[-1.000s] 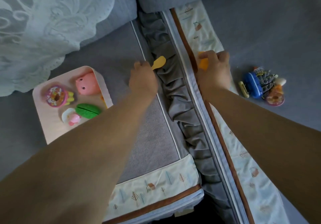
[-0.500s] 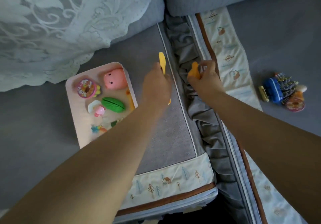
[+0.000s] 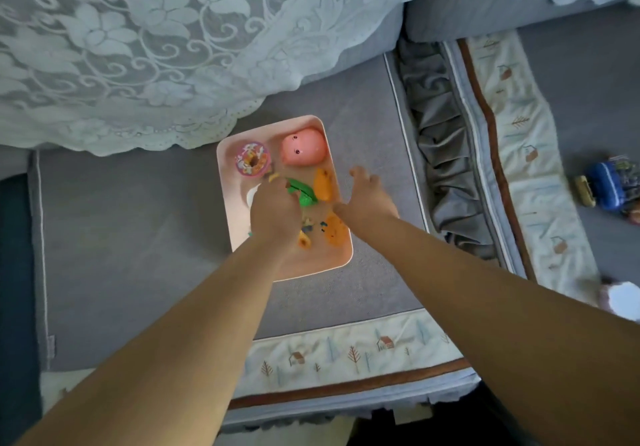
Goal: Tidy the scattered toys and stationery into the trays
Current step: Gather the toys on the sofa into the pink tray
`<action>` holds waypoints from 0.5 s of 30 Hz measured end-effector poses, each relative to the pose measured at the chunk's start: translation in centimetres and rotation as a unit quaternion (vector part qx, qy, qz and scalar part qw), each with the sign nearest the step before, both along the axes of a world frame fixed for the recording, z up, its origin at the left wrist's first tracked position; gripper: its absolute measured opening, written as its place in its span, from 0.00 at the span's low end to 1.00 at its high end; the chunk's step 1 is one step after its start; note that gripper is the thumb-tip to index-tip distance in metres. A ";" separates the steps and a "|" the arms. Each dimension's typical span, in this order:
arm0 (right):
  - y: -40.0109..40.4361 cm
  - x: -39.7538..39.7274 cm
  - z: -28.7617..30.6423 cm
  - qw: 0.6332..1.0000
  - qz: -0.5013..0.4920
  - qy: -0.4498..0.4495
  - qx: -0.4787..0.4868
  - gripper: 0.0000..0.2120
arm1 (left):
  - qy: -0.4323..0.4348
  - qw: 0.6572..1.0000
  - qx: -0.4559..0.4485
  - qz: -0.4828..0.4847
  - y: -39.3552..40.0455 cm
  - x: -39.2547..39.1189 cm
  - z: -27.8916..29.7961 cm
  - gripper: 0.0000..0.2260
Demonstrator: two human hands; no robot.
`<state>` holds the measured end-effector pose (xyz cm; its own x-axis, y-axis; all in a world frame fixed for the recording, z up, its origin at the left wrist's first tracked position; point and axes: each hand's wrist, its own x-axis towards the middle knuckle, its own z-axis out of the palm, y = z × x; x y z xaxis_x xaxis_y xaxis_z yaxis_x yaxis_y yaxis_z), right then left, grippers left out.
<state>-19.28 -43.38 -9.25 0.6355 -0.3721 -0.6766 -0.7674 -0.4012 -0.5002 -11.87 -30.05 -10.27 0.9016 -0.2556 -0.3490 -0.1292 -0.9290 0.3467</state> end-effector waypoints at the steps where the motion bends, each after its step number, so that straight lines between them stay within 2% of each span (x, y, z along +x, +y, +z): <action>1: 0.1 -0.5 -0.4 0.999 0.017 0.041 -0.010 0.26 | 0.003 1.000 -0.001 -0.005 -0.1 -0.2 0.0 0.09; 4: 0.8 -1.5 -1.5 0.990 0.091 0.109 -0.014 0.16 | 0.032 0.999 -0.025 0.005 -0.6 -1.2 0.2 0.09; 7: 1.2 -1.6 -2.1 0.983 0.122 0.124 -0.060 0.14 | 0.068 0.997 -0.042 -0.005 -1.5 -2.2 0.0 0.08; 11: -1.3 -3.2 -1.1 0.987 0.088 0.110 -0.080 0.15 | 0.058 0.995 -0.035 -0.078 -3.6 -3.6 0.4 0.12; 15: -5.5 -6.2 -0.3 0.984 0.060 0.133 -0.107 0.14 | 0.062 0.988 -0.016 -0.138 -6.9 -5.5 0.7 0.10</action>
